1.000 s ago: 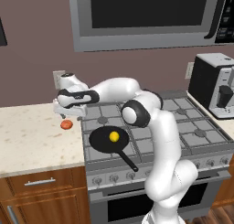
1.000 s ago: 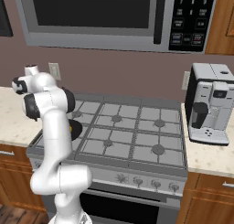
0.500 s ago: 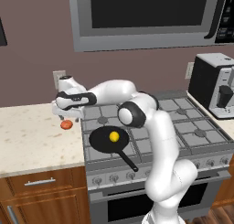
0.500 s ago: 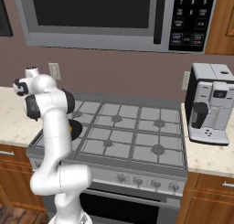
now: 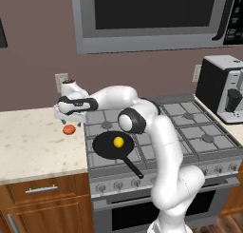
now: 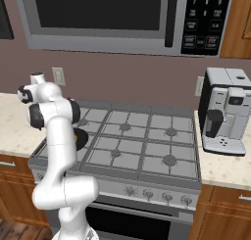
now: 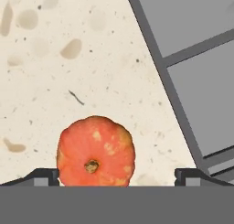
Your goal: Put the squash and lemon in the pan. Then turn on the front left burner and set the heat to medium.
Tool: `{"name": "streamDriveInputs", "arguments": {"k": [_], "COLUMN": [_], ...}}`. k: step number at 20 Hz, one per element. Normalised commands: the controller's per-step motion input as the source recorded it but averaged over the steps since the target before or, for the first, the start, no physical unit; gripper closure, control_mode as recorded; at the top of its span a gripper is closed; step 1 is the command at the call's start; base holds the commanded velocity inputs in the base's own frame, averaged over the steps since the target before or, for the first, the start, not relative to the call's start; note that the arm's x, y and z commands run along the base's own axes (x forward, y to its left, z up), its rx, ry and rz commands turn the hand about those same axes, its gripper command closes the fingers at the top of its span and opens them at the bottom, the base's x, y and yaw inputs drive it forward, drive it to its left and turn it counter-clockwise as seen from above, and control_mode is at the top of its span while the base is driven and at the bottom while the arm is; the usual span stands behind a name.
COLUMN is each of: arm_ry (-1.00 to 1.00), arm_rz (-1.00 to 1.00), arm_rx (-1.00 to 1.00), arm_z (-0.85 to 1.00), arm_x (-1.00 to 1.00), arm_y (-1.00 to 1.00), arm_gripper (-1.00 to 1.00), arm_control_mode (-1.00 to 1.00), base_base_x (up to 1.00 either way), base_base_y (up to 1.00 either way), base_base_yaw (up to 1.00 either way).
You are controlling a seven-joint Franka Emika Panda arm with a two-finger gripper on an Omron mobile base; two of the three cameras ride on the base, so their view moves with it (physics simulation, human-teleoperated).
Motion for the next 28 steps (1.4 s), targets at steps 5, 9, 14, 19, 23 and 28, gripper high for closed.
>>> {"name": "streamDriveInputs", "arguments": {"k": [5, 9, 14, 19, 23, 28], "arm_ry": [0.00, 0.02, 0.07, 0.04, 0.00, 0.02], "arm_rz": [0.00, 0.00, 0.00, 0.00, 0.00, 0.00], "arm_rx": [0.00, 0.00, 0.00, 0.00, 0.00, 0.00], "arm_z": [0.00, -0.14, -0.19, -0.13, -0.31, -0.40], "arm_x": [0.14, -0.01, -0.16, -0.10, 0.00, 0.00], "arm_y": [0.17, 0.03, 0.00, 0.00, 0.00, 0.00], "arm_gripper": [-1.00, -1.00, -1.00, -1.00, -1.00, -1.00], "arm_control_mode": [-1.00, -1.00, -1.00, -1.00, -1.00, -1.00], "base_base_x": [0.00, 0.00, 0.00, 0.00, 0.00, 0.00], "base_base_y": [0.00, 0.00, 0.00, 0.00, 0.00, 0.00], "base_base_yaw": [0.00, 0.00, 0.00, 0.00, 0.00, 0.00]}}
